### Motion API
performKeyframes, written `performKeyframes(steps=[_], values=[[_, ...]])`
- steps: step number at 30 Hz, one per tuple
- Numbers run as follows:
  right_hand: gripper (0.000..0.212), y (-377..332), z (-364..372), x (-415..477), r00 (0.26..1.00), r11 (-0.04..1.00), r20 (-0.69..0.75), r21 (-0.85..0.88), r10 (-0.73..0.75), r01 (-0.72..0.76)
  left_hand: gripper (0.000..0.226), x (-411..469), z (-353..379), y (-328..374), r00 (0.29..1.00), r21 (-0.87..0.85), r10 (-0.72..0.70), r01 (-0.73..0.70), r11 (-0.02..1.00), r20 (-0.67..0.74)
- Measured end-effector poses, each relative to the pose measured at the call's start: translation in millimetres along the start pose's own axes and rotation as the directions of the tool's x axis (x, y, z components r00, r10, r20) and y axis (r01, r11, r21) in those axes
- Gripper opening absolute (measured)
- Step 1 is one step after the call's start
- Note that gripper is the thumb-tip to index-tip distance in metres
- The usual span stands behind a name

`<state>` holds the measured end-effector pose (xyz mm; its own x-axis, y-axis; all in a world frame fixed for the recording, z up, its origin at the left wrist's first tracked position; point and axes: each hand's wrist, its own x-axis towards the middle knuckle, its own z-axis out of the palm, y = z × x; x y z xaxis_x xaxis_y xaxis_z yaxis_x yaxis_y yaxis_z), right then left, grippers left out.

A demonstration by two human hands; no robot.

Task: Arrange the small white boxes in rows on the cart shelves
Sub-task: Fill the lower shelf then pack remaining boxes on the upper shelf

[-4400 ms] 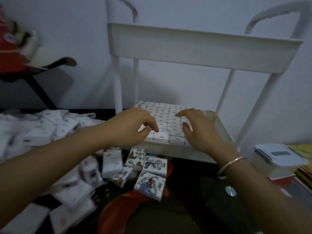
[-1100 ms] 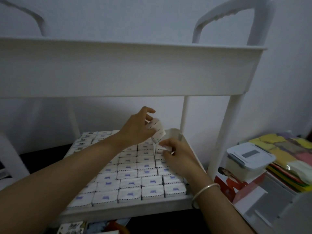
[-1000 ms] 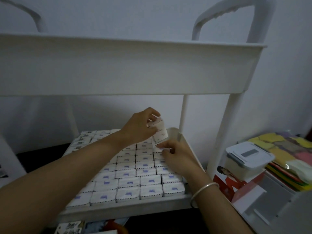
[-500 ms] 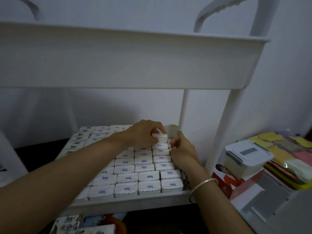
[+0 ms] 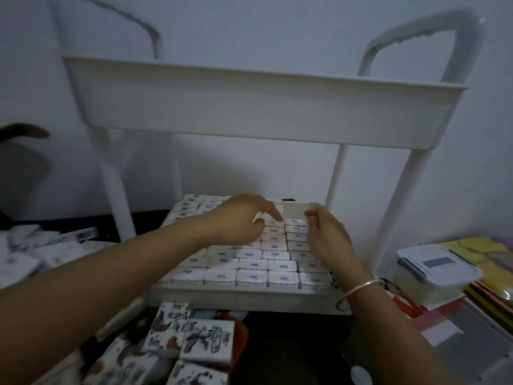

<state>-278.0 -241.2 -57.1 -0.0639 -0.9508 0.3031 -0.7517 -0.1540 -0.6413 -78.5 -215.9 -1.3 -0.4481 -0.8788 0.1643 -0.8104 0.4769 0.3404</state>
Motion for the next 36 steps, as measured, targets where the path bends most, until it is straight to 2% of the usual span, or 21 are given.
performKeyframes(steps=[4,8,12,16,18,20,23,25,27,30,33,36], values=[[0.026,-49.1,2.8,-44.3,0.959,0.962,-0.097,0.03,-0.266,0.27,0.033,-83.7,-24.9,2.2,0.999,-0.066,0.004,-0.002,0.998,0.034],[0.023,-95.6,17.6,-111.0,0.888,0.884,0.016,0.112,-0.459,0.454,0.03,-165.3,-46.8,-4.5,0.997,-0.085,-0.064,0.06,0.995,-0.04],[0.022,-134.6,36.2,-170.6,0.799,0.814,0.176,0.23,-0.575,0.534,0.031,-241.1,-59.5,-11.8,0.961,-0.159,-0.182,0.15,0.976,-0.21],[0.018,-164.3,54.4,-218.4,0.73,0.762,0.251,0.352,-0.636,0.543,0.037,-306.5,-54.8,-16.4,0.881,-0.223,-0.294,0.222,0.949,-0.372],[0.019,-174.4,63.6,-235.1,0.709,0.738,0.242,0.376,-0.662,0.561,0.037,-334.0,-48.7,-16.3,0.828,-0.227,-0.329,0.25,0.941,-0.454],[0.032,-182.4,74.0,-246.6,0.691,0.719,0.23,0.367,-0.685,0.591,0.035,-357.6,-40.4,-15.7,0.777,-0.213,-0.344,0.271,0.939,-0.528],[0.062,-193.2,92.9,-255.2,0.661,0.72,0.287,0.274,-0.694,0.637,0.032,-383.6,-21.3,-15.2,0.715,-0.174,-0.369,0.334,0.926,-0.593],[0.068,-197.8,105.3,-253.7,0.655,0.726,0.322,0.213,-0.684,0.653,0.031,-389.6,-6.7,-14.9,0.702,-0.149,-0.365,0.351,0.924,-0.611],[0.065,-200.6,114.1,-251.7,0.656,0.725,0.329,0.163,-0.68,0.67,0.031,-392.4,4.0,-14.6,0.708,-0.128,-0.333,0.328,0.936,-0.623],[0.064,-199.1,116.2,-245.9,0.691,0.756,0.316,0.182,-0.65,0.629,0.03,-389.6,11.4,-16.7,0.708,-0.137,-0.317,0.301,0.944,-0.632],[0.064,-192.8,111.1,-239.5,0.774,0.81,0.246,0.25,-0.584,0.531,0.029,-382.6,15.4,-20.3,0.726,-0.129,-0.307,0.292,0.948,-0.615],[0.054,-181.3,99.8,-227.8,0.896,0.877,0.193,0.364,-0.4,0.313,0.026,-373.5,15.4,-25.7,0.818,-0.052,-0.262,0.275,0.96,-0.512]])
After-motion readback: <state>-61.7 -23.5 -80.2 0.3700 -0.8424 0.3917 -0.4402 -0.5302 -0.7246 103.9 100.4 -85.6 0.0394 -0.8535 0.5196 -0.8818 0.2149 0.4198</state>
